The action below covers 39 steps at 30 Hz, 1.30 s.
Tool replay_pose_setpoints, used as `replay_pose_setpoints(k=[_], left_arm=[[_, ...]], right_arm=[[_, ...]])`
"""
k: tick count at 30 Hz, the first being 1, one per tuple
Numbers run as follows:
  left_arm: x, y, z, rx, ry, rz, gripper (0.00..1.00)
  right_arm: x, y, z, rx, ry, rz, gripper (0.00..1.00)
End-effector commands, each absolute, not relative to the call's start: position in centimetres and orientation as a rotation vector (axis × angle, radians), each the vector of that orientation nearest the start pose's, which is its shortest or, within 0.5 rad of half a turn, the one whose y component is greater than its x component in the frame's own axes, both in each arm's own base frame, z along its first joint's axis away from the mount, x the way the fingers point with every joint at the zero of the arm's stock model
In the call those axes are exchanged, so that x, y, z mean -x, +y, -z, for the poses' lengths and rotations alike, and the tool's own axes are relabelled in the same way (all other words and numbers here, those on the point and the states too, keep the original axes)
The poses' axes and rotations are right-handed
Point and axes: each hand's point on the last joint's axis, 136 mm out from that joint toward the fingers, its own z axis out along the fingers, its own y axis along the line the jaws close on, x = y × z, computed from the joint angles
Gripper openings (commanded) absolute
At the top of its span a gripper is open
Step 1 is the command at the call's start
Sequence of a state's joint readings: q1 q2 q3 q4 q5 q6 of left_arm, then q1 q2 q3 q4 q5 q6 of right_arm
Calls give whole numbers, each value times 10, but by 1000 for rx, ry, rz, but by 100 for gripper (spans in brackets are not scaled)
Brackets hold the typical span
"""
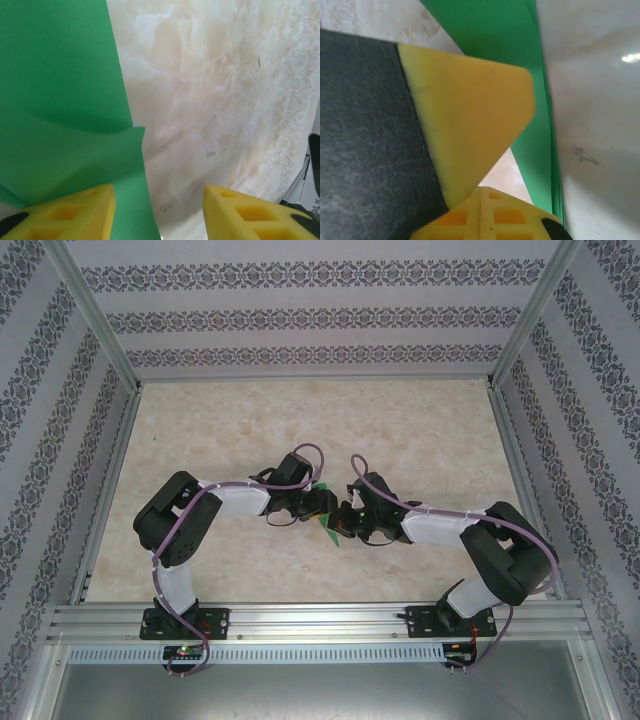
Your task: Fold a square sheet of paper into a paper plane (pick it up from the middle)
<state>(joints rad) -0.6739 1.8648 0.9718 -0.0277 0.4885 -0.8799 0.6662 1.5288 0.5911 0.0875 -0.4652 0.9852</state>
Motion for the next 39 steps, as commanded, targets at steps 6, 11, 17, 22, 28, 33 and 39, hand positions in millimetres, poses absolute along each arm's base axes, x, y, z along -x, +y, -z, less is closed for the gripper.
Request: replay_pose_setpoints(k=[6,11,17,22,28,33,39], left_arm=[[-275,-322,-7,93,2897,1054,52],[-280,-324,-18,68,2862,1061,53],[-295,-312,-14,23,2802,936,54],[-307,-316,-20,-19,2733,979,54],[-319,-316,-29,-54,2691,996,55],[-329,-306,-28,-46,2692,981,55],[-342,-301,-27,-53,2681,984,56]], right_arm=[[-241,269,0,-353,2762,-1084,3],[-213,247,28,-394,2869,-987,0],[-187,234,48,-372,2973,-976,0],[-176,232,55,-337,3025,-986,0],[-174,228,58,-338,3045,-968,0],[-172,226,58,-326,3058,-960,0],[-170,222,57,-314,3069,-954,0]])
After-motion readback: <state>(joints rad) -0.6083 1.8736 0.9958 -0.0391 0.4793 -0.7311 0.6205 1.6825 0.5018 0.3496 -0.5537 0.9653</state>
